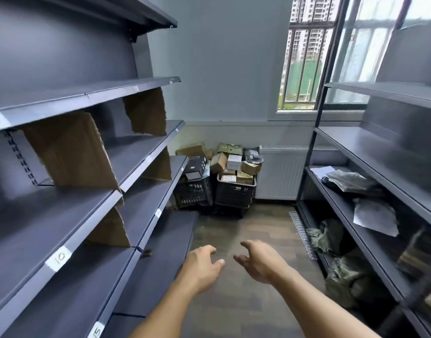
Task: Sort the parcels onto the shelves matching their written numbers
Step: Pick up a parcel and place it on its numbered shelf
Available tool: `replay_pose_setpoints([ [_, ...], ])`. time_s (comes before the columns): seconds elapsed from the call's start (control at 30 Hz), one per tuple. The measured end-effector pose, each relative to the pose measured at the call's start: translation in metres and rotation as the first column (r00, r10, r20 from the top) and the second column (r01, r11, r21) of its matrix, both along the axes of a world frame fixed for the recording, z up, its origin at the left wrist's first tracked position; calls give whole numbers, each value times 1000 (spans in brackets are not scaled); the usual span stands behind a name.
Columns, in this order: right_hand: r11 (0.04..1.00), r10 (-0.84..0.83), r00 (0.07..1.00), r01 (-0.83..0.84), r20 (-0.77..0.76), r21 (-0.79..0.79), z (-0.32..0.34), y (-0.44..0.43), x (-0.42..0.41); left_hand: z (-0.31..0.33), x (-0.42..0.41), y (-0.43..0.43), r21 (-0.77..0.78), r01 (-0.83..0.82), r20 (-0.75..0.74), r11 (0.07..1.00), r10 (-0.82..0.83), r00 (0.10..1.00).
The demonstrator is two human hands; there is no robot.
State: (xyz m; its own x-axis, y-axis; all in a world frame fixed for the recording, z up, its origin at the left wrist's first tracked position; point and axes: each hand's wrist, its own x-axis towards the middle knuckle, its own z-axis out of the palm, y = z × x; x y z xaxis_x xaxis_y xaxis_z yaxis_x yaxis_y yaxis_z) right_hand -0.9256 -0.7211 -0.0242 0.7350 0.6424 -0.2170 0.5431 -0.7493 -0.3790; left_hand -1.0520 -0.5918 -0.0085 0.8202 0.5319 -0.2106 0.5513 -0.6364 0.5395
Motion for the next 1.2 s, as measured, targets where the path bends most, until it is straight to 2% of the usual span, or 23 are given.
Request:
replay_pose_setpoints([
  [0.37,991,-129,990,127,-61,-29,-24,38,128,-8,145,60,-30,89,-19,996,-90,996],
  [0.57,994,-107,992,107,-74,-3,-36,75,238,-19,250,92,-33,51,-47,998,-52,998],
  [0.8,996,-86,995,87,-55,5,-10,111,364,-11,363,124,-46,-27,-25,999,26,999],
  [1.2,1000,-27,988,28,-151,7,-32,212,477,-39,485,221,-51,-84,-66,995,81,995],
])
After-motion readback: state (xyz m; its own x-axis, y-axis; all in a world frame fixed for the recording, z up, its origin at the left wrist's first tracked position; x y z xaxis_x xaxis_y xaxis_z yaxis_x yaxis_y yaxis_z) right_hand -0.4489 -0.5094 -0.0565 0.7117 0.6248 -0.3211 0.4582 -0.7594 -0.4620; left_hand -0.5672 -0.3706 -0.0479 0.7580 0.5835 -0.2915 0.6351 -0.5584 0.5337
